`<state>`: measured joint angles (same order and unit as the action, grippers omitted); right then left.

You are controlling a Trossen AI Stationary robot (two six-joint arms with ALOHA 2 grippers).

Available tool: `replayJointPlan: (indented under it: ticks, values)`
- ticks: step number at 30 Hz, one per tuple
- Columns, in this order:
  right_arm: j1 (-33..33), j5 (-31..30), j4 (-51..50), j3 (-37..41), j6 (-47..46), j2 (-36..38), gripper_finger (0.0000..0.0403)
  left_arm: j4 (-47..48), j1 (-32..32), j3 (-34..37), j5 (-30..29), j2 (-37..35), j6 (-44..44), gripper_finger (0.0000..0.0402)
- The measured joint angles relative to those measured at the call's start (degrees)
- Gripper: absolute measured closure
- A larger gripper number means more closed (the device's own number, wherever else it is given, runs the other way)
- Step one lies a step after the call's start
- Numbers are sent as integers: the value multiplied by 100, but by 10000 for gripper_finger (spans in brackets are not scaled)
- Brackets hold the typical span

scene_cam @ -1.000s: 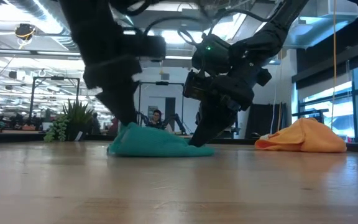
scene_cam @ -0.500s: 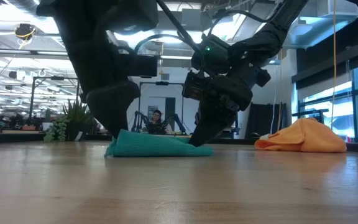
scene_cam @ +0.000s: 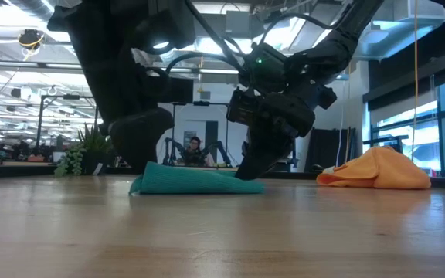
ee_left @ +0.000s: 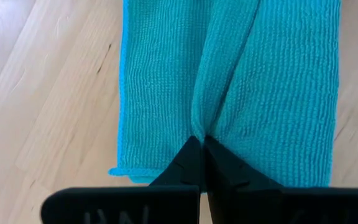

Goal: Roll microfiber towels into tight, uniform cylinder then place into a basket
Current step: Roll the blue microfiber cloth

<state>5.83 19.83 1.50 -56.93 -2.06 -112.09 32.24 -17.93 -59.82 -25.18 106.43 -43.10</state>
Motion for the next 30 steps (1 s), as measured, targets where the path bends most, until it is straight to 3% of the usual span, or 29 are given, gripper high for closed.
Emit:
replayJointPlan:
  ticks: [8,18,25,30]
  values:
    - [107,81,86,-9,-73,90,244,7,0,5,25,0,3,401]
    - [181,-632,-482,-9,502,897,244,-19,0,10,33,5,16,401]
    - [-301,-704,-705,52,1121,1208,240,-30,2,13,48,10,21,401]
    - [-683,-668,391,349,1572,1132,240,-30,2,12,51,11,21,401]
